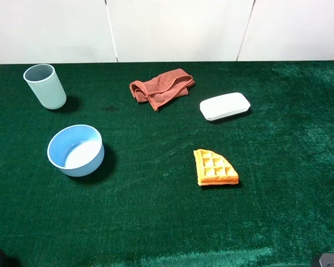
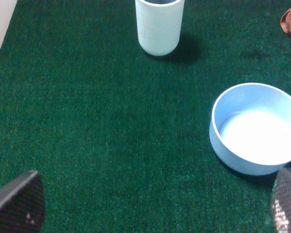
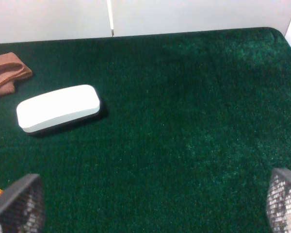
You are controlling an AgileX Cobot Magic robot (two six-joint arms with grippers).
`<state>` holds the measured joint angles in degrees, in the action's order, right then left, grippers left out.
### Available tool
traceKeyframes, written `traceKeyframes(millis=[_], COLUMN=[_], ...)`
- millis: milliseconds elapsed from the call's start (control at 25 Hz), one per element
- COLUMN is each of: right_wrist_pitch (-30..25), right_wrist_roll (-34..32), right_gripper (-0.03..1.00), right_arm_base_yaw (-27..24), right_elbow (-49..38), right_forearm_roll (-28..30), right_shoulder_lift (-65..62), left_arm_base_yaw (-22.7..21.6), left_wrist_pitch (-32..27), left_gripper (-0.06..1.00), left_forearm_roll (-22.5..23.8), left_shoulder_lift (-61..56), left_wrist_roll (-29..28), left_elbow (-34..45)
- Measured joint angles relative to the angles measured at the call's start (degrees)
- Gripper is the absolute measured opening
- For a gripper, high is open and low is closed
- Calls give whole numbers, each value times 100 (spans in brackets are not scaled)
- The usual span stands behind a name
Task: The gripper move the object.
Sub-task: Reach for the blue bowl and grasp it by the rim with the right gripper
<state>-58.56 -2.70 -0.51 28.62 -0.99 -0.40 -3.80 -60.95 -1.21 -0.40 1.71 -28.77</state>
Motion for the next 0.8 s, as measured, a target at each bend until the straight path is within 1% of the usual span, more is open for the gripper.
traceKeyframes(millis=[800], right_wrist_pitch=[0], right_wrist_roll=[0], right_gripper=[69], right_arm_base_yaw=[0], right_elbow=[0], right_forearm_roll=[0], right_shoulder_lift=[0], left_arm_base_yaw=[0], left_wrist_pitch=[0], left_gripper=[93], left_forearm_roll=[0], left_shoulder_lift=[0], left_wrist_roll=[0], left_elbow=[0])
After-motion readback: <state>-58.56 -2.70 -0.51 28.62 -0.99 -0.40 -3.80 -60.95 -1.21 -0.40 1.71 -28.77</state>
